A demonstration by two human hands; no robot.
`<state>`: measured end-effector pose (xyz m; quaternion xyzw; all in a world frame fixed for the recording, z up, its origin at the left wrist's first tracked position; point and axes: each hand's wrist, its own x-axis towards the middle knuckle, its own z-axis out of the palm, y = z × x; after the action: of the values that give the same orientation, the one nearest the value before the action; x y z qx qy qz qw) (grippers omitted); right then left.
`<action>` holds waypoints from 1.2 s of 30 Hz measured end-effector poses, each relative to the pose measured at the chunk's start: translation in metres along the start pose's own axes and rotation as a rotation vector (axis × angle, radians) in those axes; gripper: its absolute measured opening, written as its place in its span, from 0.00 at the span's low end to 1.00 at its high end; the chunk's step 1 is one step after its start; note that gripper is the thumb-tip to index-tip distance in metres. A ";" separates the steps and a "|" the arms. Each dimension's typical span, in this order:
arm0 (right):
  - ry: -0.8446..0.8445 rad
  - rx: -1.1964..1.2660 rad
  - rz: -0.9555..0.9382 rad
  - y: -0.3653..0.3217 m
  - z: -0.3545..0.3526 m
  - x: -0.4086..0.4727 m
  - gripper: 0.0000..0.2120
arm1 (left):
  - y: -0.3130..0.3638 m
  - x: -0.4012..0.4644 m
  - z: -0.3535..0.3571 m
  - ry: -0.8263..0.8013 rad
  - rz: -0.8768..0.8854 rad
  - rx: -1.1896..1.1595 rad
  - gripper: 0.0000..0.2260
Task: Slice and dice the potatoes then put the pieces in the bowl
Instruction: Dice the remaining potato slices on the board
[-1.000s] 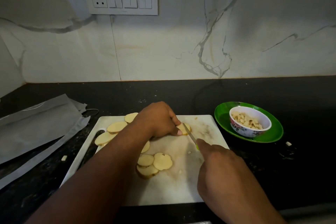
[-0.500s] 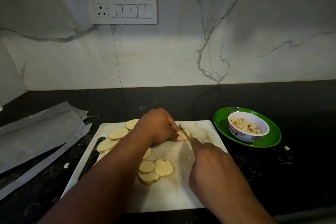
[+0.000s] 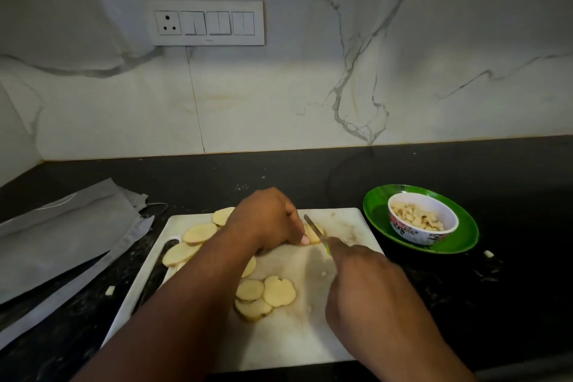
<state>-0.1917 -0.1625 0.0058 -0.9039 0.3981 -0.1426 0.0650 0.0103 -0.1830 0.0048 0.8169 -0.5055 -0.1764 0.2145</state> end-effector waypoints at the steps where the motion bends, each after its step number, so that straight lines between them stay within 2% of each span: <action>1: -0.001 0.008 0.001 -0.002 0.005 0.004 0.29 | 0.000 0.000 0.000 -0.004 -0.005 -0.005 0.07; 7: -0.115 0.041 0.020 0.005 0.007 -0.017 0.34 | 0.000 0.002 -0.001 -0.033 -0.019 -0.027 0.07; 12: -0.177 0.046 0.061 0.005 -0.020 -0.040 0.31 | -0.001 0.001 -0.002 -0.035 0.015 -0.005 0.07; 19: -0.021 -0.009 0.023 -0.003 -0.005 -0.007 0.32 | -0.001 -0.004 -0.002 -0.009 0.055 0.055 0.03; 27: -0.119 0.003 0.055 -0.004 0.009 -0.019 0.36 | -0.002 0.001 -0.001 -0.010 0.041 0.048 0.04; 31: 0.003 -0.010 -0.001 -0.009 -0.007 -0.041 0.29 | -0.003 0.002 -0.001 -0.017 0.040 0.050 0.04; 34: -0.084 0.034 0.058 -0.006 -0.015 -0.034 0.34 | -0.003 0.001 -0.001 -0.011 0.043 0.053 0.03; 36: -0.070 0.001 0.028 -0.005 -0.010 -0.018 0.34 | -0.002 -0.001 -0.001 -0.006 0.048 0.057 0.03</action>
<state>-0.2028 -0.1457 0.0126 -0.9026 0.4080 -0.1105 0.0814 0.0121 -0.1810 0.0047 0.8098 -0.5304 -0.1590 0.1938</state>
